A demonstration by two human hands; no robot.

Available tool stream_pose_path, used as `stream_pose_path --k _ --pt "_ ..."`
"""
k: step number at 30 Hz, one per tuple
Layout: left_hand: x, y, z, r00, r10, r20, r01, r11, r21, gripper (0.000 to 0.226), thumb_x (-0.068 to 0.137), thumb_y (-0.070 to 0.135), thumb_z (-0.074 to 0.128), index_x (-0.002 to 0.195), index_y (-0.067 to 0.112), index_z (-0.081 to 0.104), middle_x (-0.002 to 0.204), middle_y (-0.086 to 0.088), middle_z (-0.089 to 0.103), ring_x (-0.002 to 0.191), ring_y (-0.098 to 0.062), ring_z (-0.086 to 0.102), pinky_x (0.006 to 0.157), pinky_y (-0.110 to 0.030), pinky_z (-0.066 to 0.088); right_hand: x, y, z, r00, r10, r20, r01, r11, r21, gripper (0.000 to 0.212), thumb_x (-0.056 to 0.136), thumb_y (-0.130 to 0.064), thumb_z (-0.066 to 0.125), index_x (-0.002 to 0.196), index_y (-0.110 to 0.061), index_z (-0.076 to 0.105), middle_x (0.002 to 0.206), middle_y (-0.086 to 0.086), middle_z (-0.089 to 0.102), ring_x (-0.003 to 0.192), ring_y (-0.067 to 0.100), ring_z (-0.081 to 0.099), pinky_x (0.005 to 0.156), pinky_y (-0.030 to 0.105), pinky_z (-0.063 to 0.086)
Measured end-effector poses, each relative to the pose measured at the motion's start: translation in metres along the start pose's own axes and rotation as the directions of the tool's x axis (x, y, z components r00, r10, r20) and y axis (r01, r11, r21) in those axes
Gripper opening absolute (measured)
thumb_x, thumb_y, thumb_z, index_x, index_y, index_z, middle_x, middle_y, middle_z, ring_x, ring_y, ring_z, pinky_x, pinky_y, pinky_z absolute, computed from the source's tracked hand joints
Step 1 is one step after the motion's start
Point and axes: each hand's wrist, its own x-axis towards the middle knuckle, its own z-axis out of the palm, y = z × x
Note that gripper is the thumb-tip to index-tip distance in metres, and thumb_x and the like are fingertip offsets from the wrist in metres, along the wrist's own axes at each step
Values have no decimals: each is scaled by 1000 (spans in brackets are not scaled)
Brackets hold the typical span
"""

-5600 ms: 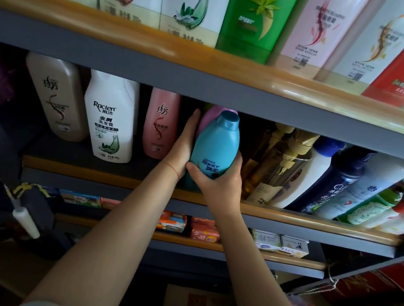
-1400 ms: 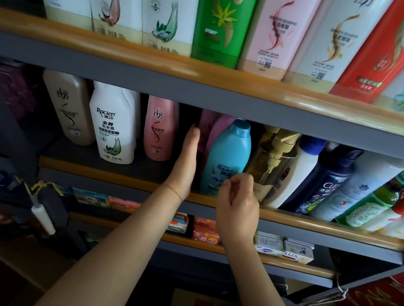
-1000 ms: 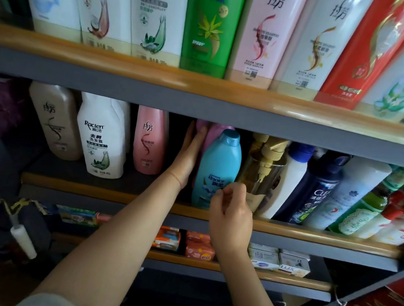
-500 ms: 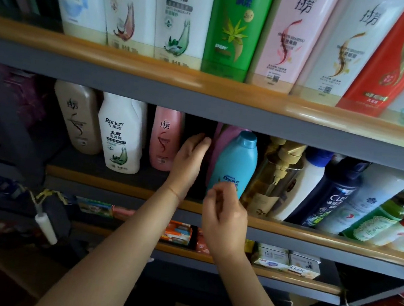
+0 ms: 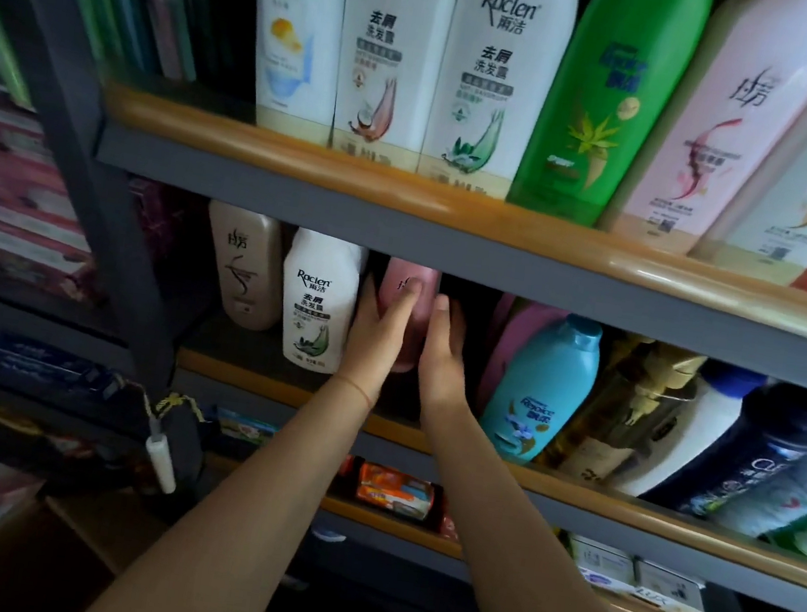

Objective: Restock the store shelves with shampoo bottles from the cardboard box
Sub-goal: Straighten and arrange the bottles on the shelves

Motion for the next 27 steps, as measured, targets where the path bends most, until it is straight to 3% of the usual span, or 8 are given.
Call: stream_pose_path --k 3,5,8,9,12,18,23,27 --pt "17 -1 -2 999 -30 17 29 999 32 82 86 68 56 155 32 28 152 -3 44 135 -25 47 96 -35 52 10 -6 8 996 78 36 -77 997 -11 64 92 -68 37 144 -32 44 144 2 51 124 18 51 94 26 39" --pt "22 -4 -2 998 -36 44 35 999 25 86 82 74 57 153 33 31 149 -2 48 133 -23 49 108 -46 45 12 -9 9 994 90 58 -89 996 -23 65 92 -70 34 145 -34 42 146 0 49 129 19 49 92 20 40" --pt "26 -6 -3 997 -23 76 23 1000 5 84 80 75 59 151 35 35 144 2 52 128 -18 51 107 -43 45 11 -12 10 995 77 59 -74 996 -42 61 96 -63 33 150 -34 33 138 -6 47 127 16 46 65 2 44" --pt "25 -6 -3 997 -15 82 14 1000 10 83 81 74 58 151 34 36 142 4 52 127 -15 51 106 -40 44 11 -11 11 997 58 50 -56 997 -49 62 96 -62 34 151 -34 30 141 -5 45 130 16 44 75 3 45" --pt "18 -5 -2 995 9 100 -10 1000 16 73 87 69 54 149 32 38 131 7 54 119 -13 52 101 -37 45 10 -4 10 1000 -4 18 5 997 -83 67 94 -66 34 153 -35 25 155 2 37 141 25 38 113 36 35" --pt "-16 -8 1 979 62 195 -58 998 -25 80 79 73 57 145 31 42 116 18 59 104 6 57 83 -18 46 -18 10 -12 1000 -7 4 7 997 -74 80 88 -72 28 156 -31 15 158 4 32 144 25 32 116 39 29" --pt "-42 -12 10 971 44 233 -33 998 -51 84 76 74 54 146 31 39 125 10 59 110 -1 57 87 -23 46 -36 10 -25 998 23 -52 -28 995 -96 86 84 -76 25 156 -31 12 161 5 25 147 27 25 119 47 25" --pt "-56 -12 17 974 82 212 -73 996 -50 89 67 80 57 142 33 44 126 7 59 111 -6 59 86 -29 51 -49 5 -31 998 30 -48 -35 995 -91 98 72 -85 22 155 -32 19 155 6 36 142 27 35 116 47 33"
